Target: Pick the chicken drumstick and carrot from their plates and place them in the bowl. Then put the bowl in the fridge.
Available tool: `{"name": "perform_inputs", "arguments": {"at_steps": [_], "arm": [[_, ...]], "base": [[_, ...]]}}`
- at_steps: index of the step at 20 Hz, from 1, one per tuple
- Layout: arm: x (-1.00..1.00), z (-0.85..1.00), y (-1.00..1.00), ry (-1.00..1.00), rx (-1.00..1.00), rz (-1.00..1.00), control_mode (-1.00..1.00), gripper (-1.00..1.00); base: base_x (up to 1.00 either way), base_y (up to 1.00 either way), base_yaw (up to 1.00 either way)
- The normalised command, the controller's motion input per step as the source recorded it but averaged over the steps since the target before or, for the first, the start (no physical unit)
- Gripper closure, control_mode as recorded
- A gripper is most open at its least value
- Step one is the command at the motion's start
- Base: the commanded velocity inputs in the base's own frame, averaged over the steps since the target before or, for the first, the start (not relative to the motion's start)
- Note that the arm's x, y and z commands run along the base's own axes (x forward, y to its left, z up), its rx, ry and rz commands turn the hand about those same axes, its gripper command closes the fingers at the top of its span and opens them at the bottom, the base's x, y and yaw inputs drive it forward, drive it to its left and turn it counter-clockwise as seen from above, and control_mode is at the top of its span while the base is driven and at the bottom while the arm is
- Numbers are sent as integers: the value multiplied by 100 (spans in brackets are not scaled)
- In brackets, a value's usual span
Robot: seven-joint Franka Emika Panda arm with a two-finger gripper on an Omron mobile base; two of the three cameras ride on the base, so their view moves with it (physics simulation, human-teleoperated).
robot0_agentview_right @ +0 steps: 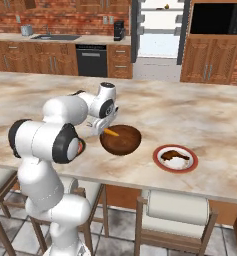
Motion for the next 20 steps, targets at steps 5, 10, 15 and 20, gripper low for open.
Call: {"name": "perform_inputs", "arguments": {"at_steps": [5, 10, 15, 20], "arm": [[37, -20, -38, 5, 2, 11, -100, 100], [17, -30, -23, 9, 10, 1, -100, 100], [5, -32, -5, 6, 12, 0, -100, 100], [5, -28, -1, 1, 8, 0, -100, 100]], "base": [[0, 0, 0], [0, 0, 0], [0, 0, 0], [0, 0, 0]]}}
